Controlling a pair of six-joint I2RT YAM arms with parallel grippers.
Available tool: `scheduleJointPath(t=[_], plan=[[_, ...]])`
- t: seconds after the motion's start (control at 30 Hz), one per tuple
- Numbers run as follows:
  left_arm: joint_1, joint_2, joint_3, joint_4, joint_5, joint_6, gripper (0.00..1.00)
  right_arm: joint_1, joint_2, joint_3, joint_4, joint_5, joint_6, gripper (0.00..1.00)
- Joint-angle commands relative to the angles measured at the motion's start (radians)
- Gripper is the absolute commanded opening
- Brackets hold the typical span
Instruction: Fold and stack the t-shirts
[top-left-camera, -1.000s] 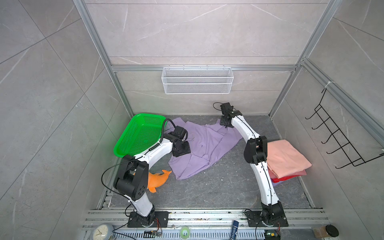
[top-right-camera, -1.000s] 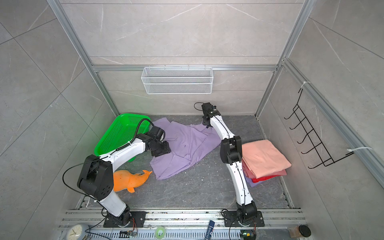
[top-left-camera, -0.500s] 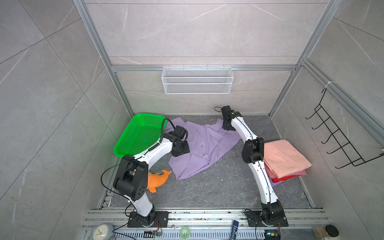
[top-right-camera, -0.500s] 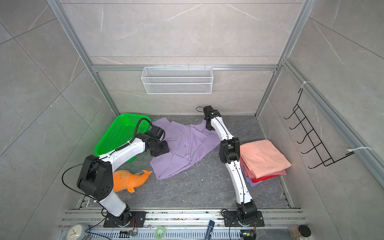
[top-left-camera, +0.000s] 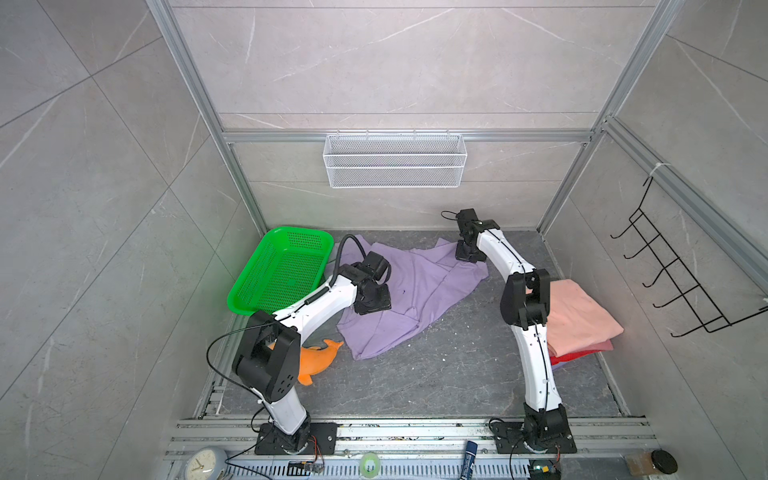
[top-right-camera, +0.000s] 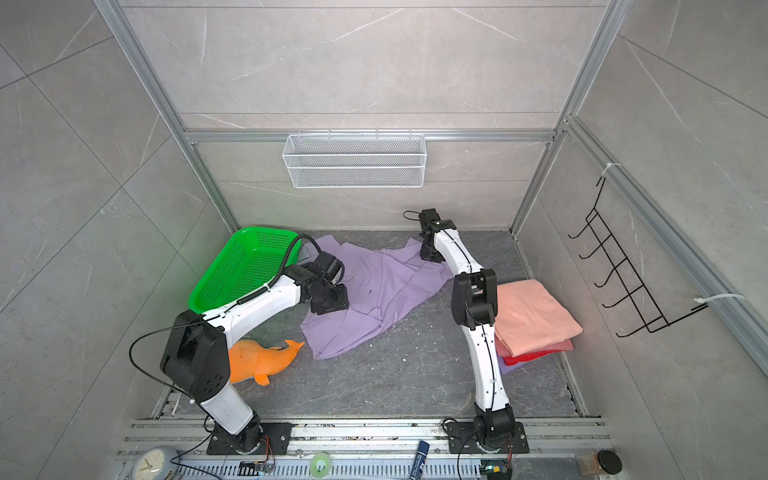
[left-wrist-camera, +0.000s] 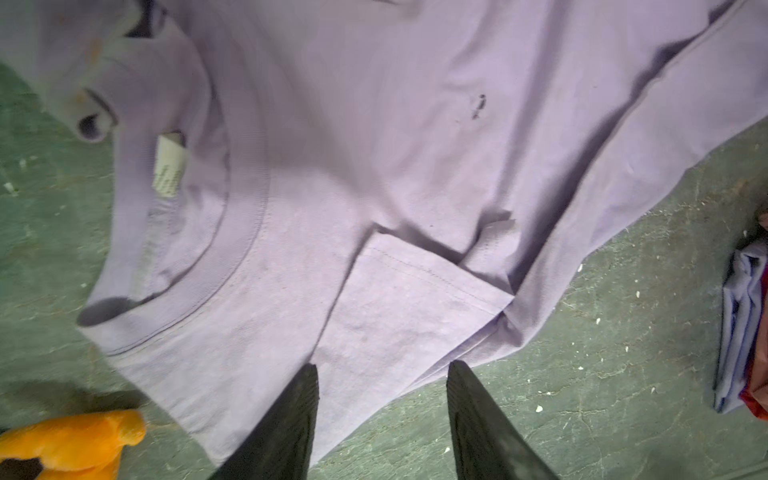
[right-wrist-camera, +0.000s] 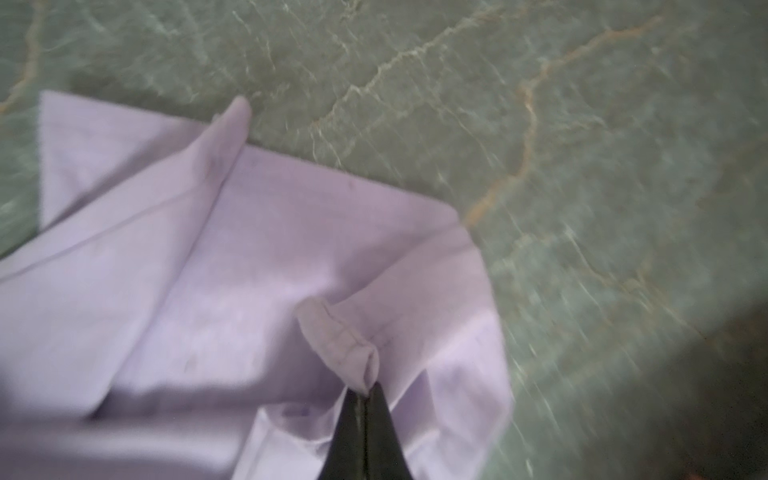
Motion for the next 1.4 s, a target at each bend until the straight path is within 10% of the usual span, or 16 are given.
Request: scheduleJointPath(t=[0.0,0.43,0.9,1.37], plan=[[-0.03,0.062,0.039,-0.029,-0.013,0.035,0.53,-0.007,-0.166,-0.157,0.093,-0.062,0.038,0.0],[-0.035,0.227,0.096,0.05,-0.076,-0.021,0.51,-0.061,-0.471,-0.604,0.238,-0.136,0.083,0.04],[-0.021,0.302,0.086,0.108,-0.074,-0.056,0.41,-0.088,-0.53,-0.656,0.251,-0.165,0.074,0.03],[-0.021,0.25,0.074,0.097,-0.053,-0.073,0.11,-0.099,-0.519,-0.649,0.257,-0.179,0.075,0.03]])
